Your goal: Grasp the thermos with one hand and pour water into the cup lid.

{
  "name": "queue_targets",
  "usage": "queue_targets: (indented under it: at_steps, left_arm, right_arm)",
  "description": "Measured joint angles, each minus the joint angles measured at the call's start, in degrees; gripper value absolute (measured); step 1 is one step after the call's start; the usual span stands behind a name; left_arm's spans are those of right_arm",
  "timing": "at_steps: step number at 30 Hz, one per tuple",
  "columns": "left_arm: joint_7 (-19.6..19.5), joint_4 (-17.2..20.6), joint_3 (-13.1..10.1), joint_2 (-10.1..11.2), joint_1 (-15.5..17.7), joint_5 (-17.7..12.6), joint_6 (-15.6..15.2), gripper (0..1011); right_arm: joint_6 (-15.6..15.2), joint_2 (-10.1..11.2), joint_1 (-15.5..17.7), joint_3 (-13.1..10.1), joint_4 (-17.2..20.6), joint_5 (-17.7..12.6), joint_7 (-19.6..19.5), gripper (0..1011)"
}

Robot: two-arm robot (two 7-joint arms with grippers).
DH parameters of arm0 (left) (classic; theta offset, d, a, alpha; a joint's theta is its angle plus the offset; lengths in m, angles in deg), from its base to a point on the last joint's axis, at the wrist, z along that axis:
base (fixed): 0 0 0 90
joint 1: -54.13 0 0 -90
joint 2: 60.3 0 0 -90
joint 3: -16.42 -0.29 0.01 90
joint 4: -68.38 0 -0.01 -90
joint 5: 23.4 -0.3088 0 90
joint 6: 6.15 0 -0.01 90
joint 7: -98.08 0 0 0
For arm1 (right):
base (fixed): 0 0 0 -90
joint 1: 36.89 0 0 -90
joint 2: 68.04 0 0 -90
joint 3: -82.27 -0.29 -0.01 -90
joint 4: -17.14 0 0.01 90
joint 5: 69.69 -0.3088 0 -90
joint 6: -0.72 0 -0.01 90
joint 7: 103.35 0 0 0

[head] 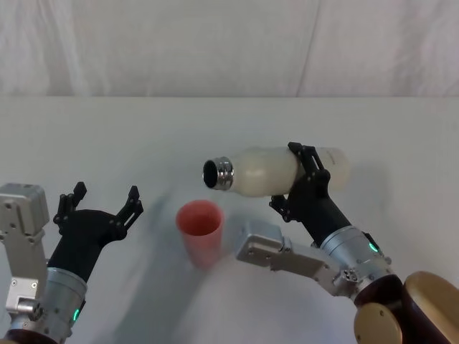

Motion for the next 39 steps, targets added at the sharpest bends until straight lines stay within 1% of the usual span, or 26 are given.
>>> queue_targets:
  at_steps: [1, 7, 10, 13, 16, 23, 31, 39]
  left_arm:
    - [0.0, 0.0, 0.0, 0.0, 0.0, 0.0, 0.0, 1001]
    - [0.0, 0.0, 0.0, 0.0, 0.0, 0.0, 0.0, 1001]
    - [0.0, 0.0, 0.0, 0.0, 0.0, 0.0, 0.0, 1001]
    - [0.0, 0.0, 0.0, 0.0, 0.0, 0.0, 0.0, 1001]
    - [0.0, 0.0, 0.0, 0.0, 0.0, 0.0, 0.0, 1001]
    - [0.0, 0.0, 0.0, 0.0, 0.0, 0.0, 0.0, 1001]
    - [0.0, 0.0, 0.0, 0.0, 0.0, 0.0, 0.0, 1001]
    - [0.0, 0.0, 0.0, 0.0, 0.0, 0.0, 0.0, 1001]
  right_arm:
    - [-0.1, 0.2, -0.1, 0.3, -0.1, 0.8, -0.2, 956]
    - [-0.7, 0.7, -0.5, 1.3, -0.6, 3.4, -1.0, 956]
    - [-1.1, 1.3, -0.9, 2.1, -1.0, 5.5, -1.5, 955]
    - [-1.3, 1.5, -1.1, 2.6, -1.3, 6.6, -1.9, 955]
    - [-1.5, 2.1, -1.5, 3.4, -1.7, 8.4, -2.5, 955]
    - [-2.2, 2.8, -2.1, 4.7, -2.6, 11.0, -3.6, 955]
    - [-3.6, 3.0, -2.9, 5.8, -3.6, 13.9, -5.0, 955]
    - [-4.6, 3.3, -3.5, 6.4, -3.9, 15.7, -5.7, 955]
